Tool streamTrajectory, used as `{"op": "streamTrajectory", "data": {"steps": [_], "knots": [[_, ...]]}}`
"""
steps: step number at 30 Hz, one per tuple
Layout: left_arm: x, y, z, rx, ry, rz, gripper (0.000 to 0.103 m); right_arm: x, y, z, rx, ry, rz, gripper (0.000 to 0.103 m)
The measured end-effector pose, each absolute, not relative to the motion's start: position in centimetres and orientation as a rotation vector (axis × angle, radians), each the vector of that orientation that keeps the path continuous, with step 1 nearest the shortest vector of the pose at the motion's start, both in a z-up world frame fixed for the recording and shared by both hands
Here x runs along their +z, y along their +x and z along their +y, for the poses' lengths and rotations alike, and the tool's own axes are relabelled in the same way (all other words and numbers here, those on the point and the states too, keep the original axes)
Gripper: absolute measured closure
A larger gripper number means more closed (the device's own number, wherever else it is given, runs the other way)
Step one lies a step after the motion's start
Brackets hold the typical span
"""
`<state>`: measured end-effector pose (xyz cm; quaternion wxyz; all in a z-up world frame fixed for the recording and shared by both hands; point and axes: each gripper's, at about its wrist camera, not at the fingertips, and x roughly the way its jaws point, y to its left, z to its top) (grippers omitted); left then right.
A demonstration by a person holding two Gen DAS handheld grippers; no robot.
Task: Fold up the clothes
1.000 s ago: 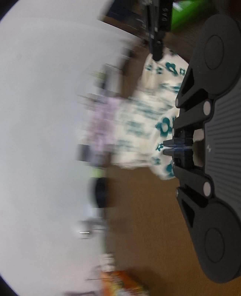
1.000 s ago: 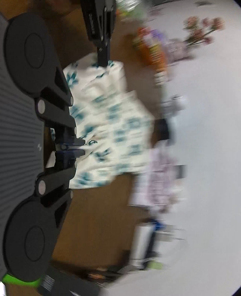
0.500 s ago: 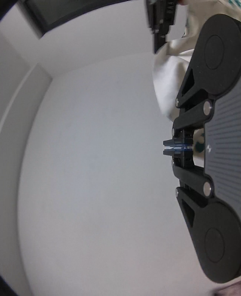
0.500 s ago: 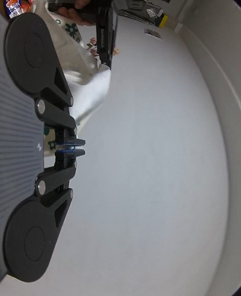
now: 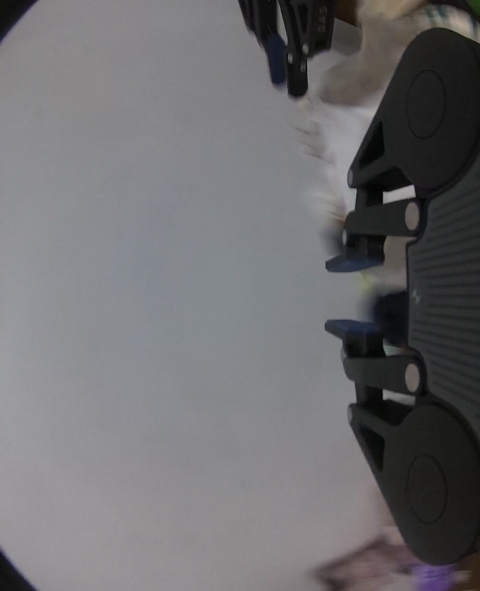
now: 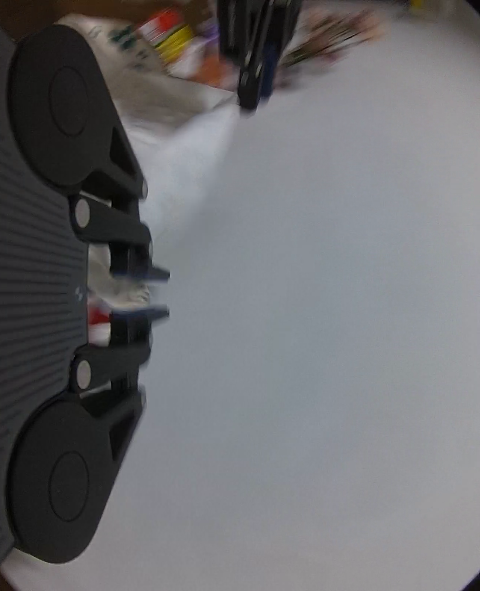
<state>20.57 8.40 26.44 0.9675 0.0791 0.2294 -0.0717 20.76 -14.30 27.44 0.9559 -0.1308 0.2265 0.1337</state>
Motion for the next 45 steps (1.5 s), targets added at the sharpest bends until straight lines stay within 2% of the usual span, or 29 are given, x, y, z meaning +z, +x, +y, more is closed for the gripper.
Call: {"op": "streamTrajectory", "data": {"steps": [1, 3, 4, 5, 6, 8, 12, 15, 19, 21, 22, 24, 26, 29, 32, 43, 45], "knots": [[24.7, 20.2, 9.2, -0.143, 0.15, 0.49, 0.076, 25.2, 21.0, -14.2, 0.274, -0.276, 0.503, 0.073], [22.2, 16.9, 10.4, -0.173, 0.136, 0.507, 0.073, 21.8, 19.1, -14.5, 0.329, -0.308, 0.532, 0.058], [21.0, 14.9, 10.9, -0.192, 0.13, 0.513, 0.062, 20.6, 17.2, -14.9, 0.342, -0.315, 0.533, 0.049], [19.8, 12.9, 11.4, -0.21, 0.123, 0.519, 0.048, 19.5, 15.2, -15.4, 0.357, -0.313, 0.534, 0.043], [18.4, 11.0, 11.5, -0.231, 0.12, 0.534, 0.045, 18.5, 13.0, -16.0, 0.376, -0.306, 0.538, 0.041], [15.1, 7.0, 10.6, -0.277, 0.124, 0.579, 0.044, 16.6, 8.2, -16.2, 0.453, -0.259, 0.576, 0.036], [8.7, 0.8, 8.5, -0.346, 0.14, 0.698, 0.044, 9.3, -0.1, -17.4, 0.546, -0.057, 0.672, 0.036], [4.1, -1.8, 6.6, -0.358, 0.167, 0.811, 0.045, 5.3, -3.7, -18.2, 0.528, 0.064, 0.715, 0.044], [2.4, -2.6, 6.1, -0.326, 0.172, 0.833, 0.046, 2.4, -5.3, -18.7, 0.489, 0.102, 0.693, 0.053], [2.6, -3.4, 7.0, -0.293, 0.149, 0.852, 0.045, 2.3, -5.3, -18.6, 0.511, 0.094, 0.676, 0.067], [2.8, -3.6, 7.0, -0.275, 0.148, 0.857, 0.045, 2.3, -5.3, -18.4, 0.528, 0.087, 0.672, 0.077], [2.9, -3.6, 6.8, -0.234, 0.152, 0.863, 0.047, 2.0, -5.5, -18.3, 0.537, 0.065, 0.685, 0.086], [3.1, -4.2, 6.8, -0.177, 0.133, 0.856, 0.058, 1.8, -5.6, -18.3, 0.523, 0.028, 0.699, 0.097], [2.9, -5.9, 6.2, -0.086, 0.089, 0.828, 0.077, 1.5, -5.6, -19.1, 0.491, -0.02, 0.697, 0.099], [2.7, -7.5, 5.6, 0.02, 0.048, 0.805, 0.086, 1.4, -5.4, -20.5, 0.506, -0.039, 0.697, 0.099], [3.0, -13.7, 3.6, 0.076, -0.02, 0.804, 0.088, 1.8, -5.9, -24.0, 0.556, -0.09, 0.703, 0.098], [3.4, -14.3, 4.3, 0.053, -0.072, 0.819, 0.083, 2.0, -5.7, -24.1, 0.547, -0.099, 0.709, 0.096]]}}
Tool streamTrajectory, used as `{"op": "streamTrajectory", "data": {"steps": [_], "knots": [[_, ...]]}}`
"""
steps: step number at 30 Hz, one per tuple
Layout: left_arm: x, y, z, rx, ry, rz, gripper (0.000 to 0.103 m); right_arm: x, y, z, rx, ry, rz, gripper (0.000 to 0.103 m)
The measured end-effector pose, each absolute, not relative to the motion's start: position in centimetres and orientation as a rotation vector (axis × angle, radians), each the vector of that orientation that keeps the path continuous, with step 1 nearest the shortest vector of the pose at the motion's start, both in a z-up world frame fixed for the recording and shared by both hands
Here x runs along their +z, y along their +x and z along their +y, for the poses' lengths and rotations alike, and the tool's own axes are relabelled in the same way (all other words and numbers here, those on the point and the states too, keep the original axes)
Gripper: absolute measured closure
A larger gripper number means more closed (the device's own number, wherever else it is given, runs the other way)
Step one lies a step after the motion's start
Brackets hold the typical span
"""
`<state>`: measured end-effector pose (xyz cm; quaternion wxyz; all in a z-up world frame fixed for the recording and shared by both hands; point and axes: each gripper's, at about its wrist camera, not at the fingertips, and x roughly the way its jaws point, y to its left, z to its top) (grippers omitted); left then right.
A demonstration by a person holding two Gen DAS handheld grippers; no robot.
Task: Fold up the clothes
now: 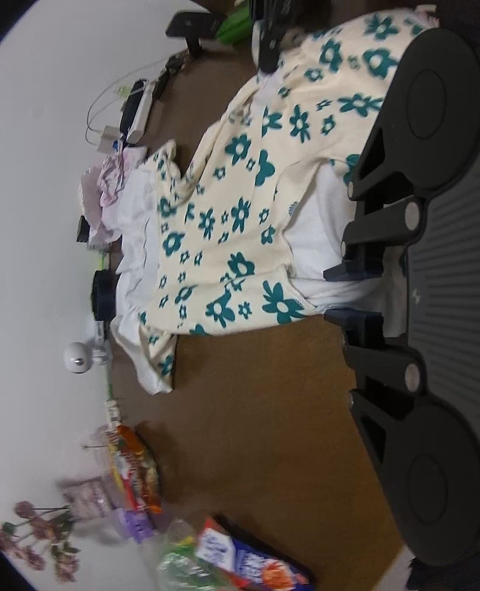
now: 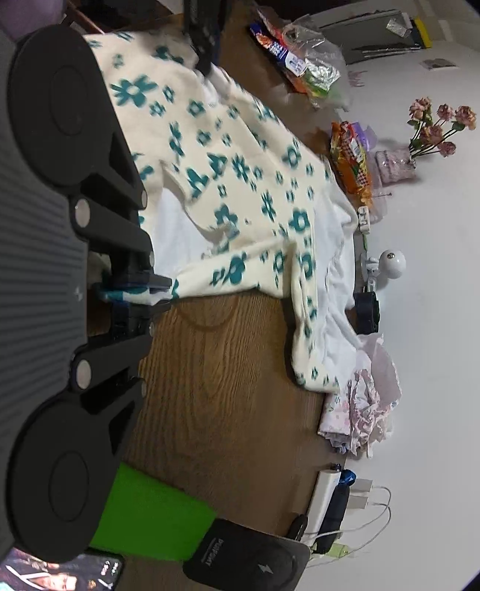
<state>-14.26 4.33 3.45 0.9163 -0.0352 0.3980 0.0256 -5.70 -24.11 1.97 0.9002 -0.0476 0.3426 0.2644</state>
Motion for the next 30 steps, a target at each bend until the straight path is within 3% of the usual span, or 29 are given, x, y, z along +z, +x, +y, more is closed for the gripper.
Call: {"op": "streamTrajectory", "data": {"steps": [3, 4, 5, 7, 8, 10, 16, 20, 21, 22, 23, 28, 30], "knots": [[5.0, -13.6, 6.7, 0.017, -0.16, 0.784, 0.077, 2.8, -5.6, -24.4, 0.533, -0.059, 0.7, 0.092], [5.6, -12.9, 7.6, 0.005, -0.167, 0.763, 0.067, 3.2, -5.7, -24.5, 0.542, -0.038, 0.687, 0.09], [6.2, -11.7, 8.4, -0.012, -0.156, 0.746, 0.053, 3.8, -5.9, -24.5, 0.561, -0.024, 0.674, 0.084], [7.0, -8.2, 9.8, -0.035, -0.122, 0.714, 0.045, 4.4, -6.1, -23.7, 0.593, -0.013, 0.658, 0.067], [7.1, -6.2, 10.5, -0.038, -0.114, 0.71, 0.045, 4.5, -6.1, -23.0, 0.595, -0.015, 0.655, 0.061], [7.0, -1.4, 11.9, -0.031, -0.114, 0.72, 0.045, 4.4, -5.7, -21.5, 0.575, -0.036, 0.655, 0.061], [5.4, 9.7, 15.1, 0.0, -0.138, 0.743, 0.048, 4.8, -6.8, -18.7, 0.487, -0.045, 0.624, 0.068], [4.3, 13.9, 16.4, 0.03, -0.034, 0.739, 0.046, 4.8, -9.0, -17.7, 0.505, -0.096, 0.698, 0.07], [3.8, 14.8, 16.6, 0.022, -0.019, 0.753, 0.048, 4.6, -9.5, -17.4, 0.493, -0.108, 0.723, 0.071], [3.5, 15.1, 16.8, 0.012, -0.013, 0.762, 0.059, 4.3, -9.7, -17.3, 0.477, -0.107, 0.749, 0.073], [3.4, 14.9, 17.0, 0.009, -0.005, 0.763, 0.096, 4.0, -9.9, -17.3, 0.461, -0.104, 0.772, 0.076], [3.1, 13.2, 18.3, 0.01, 0.039, 0.76, 0.101, 2.9, -9.2, -17.8, 0.4, -0.087, 0.825, 0.083], [4.1, 8.9, 18.8, 0.098, 0.103, 0.721, 0.101, 2.9, -7.6, -18.3, 0.378, -0.118, 0.83, 0.085]]}}
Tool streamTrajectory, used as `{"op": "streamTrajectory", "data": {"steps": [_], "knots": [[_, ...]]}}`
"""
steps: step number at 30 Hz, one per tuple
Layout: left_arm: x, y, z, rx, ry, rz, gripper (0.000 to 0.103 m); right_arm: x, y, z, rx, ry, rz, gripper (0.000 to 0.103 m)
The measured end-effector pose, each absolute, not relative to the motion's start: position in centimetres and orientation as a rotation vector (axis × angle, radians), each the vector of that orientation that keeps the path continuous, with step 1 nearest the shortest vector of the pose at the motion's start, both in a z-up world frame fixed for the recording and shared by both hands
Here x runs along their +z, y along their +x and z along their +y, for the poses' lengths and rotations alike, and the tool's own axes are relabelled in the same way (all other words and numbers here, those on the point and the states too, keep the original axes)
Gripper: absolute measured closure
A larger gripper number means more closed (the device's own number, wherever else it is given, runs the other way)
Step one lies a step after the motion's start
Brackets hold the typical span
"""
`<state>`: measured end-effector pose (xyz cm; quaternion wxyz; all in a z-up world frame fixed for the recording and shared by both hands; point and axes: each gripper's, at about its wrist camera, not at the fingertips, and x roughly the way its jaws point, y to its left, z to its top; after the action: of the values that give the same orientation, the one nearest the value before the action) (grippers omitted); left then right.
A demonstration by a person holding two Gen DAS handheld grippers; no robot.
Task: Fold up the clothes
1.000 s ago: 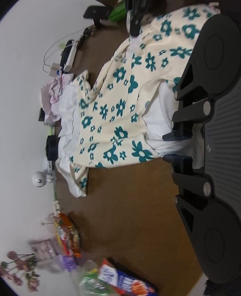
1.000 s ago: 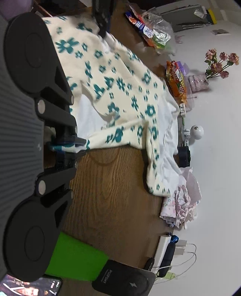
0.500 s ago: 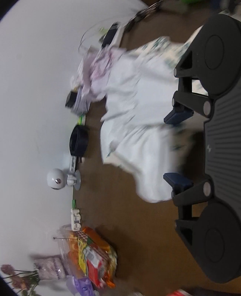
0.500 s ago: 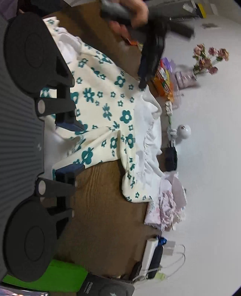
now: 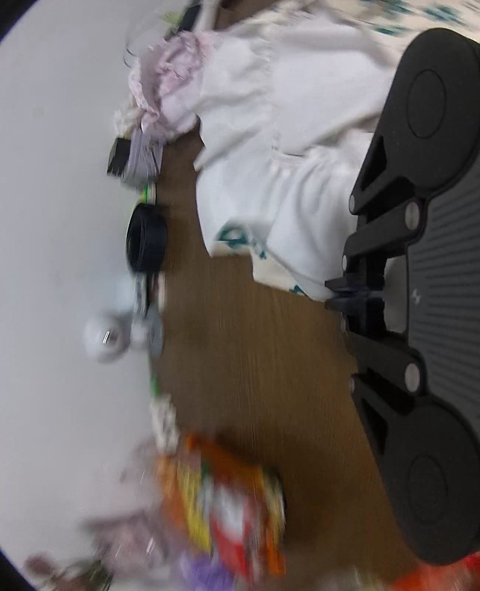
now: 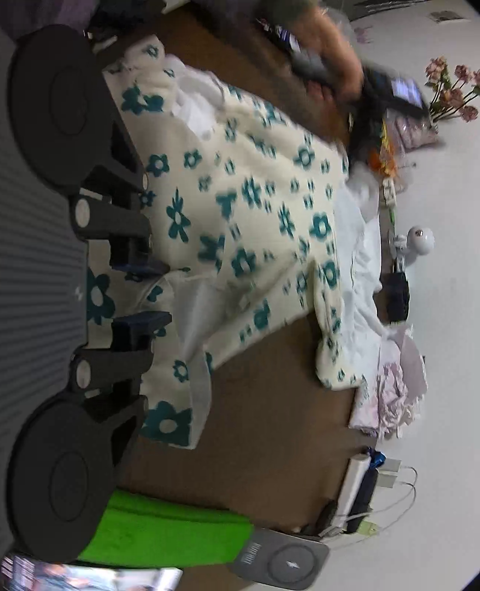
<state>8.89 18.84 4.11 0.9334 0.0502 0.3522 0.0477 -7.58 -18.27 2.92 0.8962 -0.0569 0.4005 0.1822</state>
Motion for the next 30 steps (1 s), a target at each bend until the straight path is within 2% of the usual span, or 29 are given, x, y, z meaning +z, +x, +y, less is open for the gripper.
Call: {"op": "streamTrajectory", "data": {"steps": [5, 10, 12, 15, 16, 20, 22, 23, 24, 25, 26, 27, 29, 30], "knots": [[5.7, -4.6, 20.4, 0.229, 0.094, 0.668, 0.101, 3.1, -1.5, -19.0, 0.258, -0.261, 0.838, 0.083], [5.6, -12.0, 21.4, 0.259, 0.014, 0.731, 0.097, 3.2, 4.7, -17.0, 0.172, -0.429, 0.764, 0.071], [6.5, -14.1, 21.3, 0.224, -0.012, 0.674, 0.093, 4.1, 5.3, -16.1, 0.169, -0.45, 0.708, 0.071], [7.9, -15.8, 21.4, 0.028, -0.093, 0.556, 0.076, 6.4, 1.7, -15.9, 0.383, -0.322, 0.657, 0.056], [7.9, -15.6, 21.2, -0.046, -0.106, 0.539, 0.065, 6.6, 0.2, -16.0, 0.465, -0.276, 0.668, 0.054], [5.8, -12.1, 19.4, -0.171, -0.004, 0.608, 0.062, 5.7, -6.0, -17.3, 0.646, -0.164, 0.714, 0.053], [4.4, -10.7, 18.9, -0.209, 0.034, 0.683, 0.062, 5.2, -8.8, -18.3, 0.699, -0.094, 0.704, 0.046], [3.8, -10.3, 18.8, -0.238, 0.051, 0.705, 0.062, 4.7, -9.5, -18.6, 0.72, -0.051, 0.714, 0.045], [3.2, -10.3, 18.8, -0.273, 0.069, 0.712, 0.06, 4.2, -10.0, -18.8, 0.731, -0.018, 0.722, 0.045], [2.7, -10.4, 18.8, -0.305, 0.083, 0.714, 0.052, 3.6, -10.0, -18.7, 0.712, -0.018, 0.728, 0.047], [2.3, -10.6, 18.8, -0.345, 0.1, 0.703, 0.043, 3.0, -9.9, -18.5, 0.685, -0.033, 0.73, 0.053], [1.8, -11.0, 18.9, -0.394, 0.122, 0.684, 0.039, 2.6, -9.4, -18.2, 0.67, -0.045, 0.728, 0.057], [1.0, -10.8, 18.9, -0.412, 0.191, 0.68, 0.036, 2.0, -8.7, -17.8, 0.655, -0.062, 0.716, 0.082], [0.8, -10.8, 19.0, -0.413, 0.219, 0.672, 0.037, 1.8, -8.4, -17.8, 0.662, -0.066, 0.707, 0.087]]}}
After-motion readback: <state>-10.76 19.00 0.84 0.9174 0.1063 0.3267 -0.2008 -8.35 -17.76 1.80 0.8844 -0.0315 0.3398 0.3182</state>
